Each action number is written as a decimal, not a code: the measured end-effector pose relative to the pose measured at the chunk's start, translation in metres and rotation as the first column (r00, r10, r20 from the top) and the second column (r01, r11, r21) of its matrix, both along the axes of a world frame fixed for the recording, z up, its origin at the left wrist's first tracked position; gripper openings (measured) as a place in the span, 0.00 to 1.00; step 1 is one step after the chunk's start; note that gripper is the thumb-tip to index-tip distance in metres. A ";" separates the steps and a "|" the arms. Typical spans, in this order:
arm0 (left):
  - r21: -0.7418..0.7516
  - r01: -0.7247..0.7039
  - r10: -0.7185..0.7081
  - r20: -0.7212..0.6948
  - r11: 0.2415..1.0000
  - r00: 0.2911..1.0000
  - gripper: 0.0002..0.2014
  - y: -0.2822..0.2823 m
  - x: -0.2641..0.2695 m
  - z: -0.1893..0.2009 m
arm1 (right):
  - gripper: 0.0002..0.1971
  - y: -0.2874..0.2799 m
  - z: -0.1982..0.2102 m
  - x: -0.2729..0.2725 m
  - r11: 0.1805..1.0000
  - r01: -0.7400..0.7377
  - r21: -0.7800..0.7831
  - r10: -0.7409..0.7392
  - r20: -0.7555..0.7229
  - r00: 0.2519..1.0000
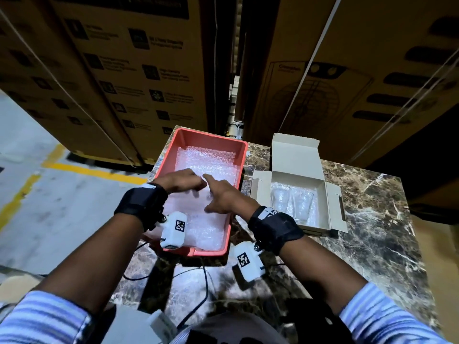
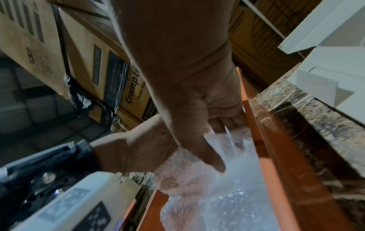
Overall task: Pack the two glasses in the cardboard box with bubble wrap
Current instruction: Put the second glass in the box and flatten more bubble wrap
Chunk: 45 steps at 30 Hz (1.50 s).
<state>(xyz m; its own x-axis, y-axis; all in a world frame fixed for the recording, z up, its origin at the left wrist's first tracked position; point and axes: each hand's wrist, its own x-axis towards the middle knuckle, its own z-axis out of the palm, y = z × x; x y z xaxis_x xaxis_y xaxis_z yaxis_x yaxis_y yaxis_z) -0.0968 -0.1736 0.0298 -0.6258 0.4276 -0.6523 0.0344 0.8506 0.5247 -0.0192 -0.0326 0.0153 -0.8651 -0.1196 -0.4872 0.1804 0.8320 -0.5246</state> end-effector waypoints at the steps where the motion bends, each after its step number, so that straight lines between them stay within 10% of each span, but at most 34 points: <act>1: 0.040 -0.034 0.034 0.004 0.999 0.999 0.18 -0.001 -0.001 0.006 | 0.43 0.004 0.001 0.000 0.999 0.036 -0.022 -0.037 -0.052 0.998; 7: 0.356 -0.231 0.247 -0.001 0.906 0.969 0.12 0.001 -0.007 0.029 | 0.08 0.045 0.016 0.012 0.896 0.178 -0.407 -0.274 -0.188 0.943; 12: 0.558 -0.397 0.290 0.273 0.729 0.917 0.34 0.003 0.004 0.043 | 0.09 0.078 0.032 0.032 0.706 0.306 -0.639 -0.536 -0.199 0.820; 17: 0.634 -0.363 0.220 0.296 0.683 0.930 0.10 0.023 0.022 0.052 | 0.22 0.100 0.041 0.054 0.523 0.386 -0.760 -0.683 -0.103 0.723; 22: 0.601 -0.273 0.205 0.181 0.752 0.962 0.09 0.031 0.022 0.045 | 0.20 0.121 0.043 0.071 0.387 0.447 -0.806 -0.742 0.015 0.670; 25: 0.613 -0.315 0.249 0.193 0.724 0.949 0.15 0.036 0.029 0.040 | 0.35 0.129 0.041 0.076 0.402 0.520 -0.753 -0.774 0.025 0.633; 28: 0.646 -0.348 0.301 0.188 0.679 0.935 0.19 0.046 0.039 0.035 | 0.26 0.135 0.047 0.090 0.437 0.544 -0.716 -0.797 -0.029 0.603; 36: 0.668 -0.224 0.286 0.017 0.710 0.958 0.07 0.108 0.068 0.034 | 0.27 0.158 0.054 0.135 0.840 0.393 -0.373 -0.539 -0.657 0.527; 41: 0.636 -0.158 0.233 -0.034 0.755 0.972 0.10 0.150 0.096 0.037 | 0.28 0.177 0.066 0.170 0.902 0.172 -0.397 -0.358 -0.462 0.811; 45: 0.602 -0.174 0.127 0.119 0.779 0.985 0.12 0.174 0.120 0.040 | 0.26 0.196 0.046 0.188 0.928 0.235 -0.291 -0.356 -0.498 0.790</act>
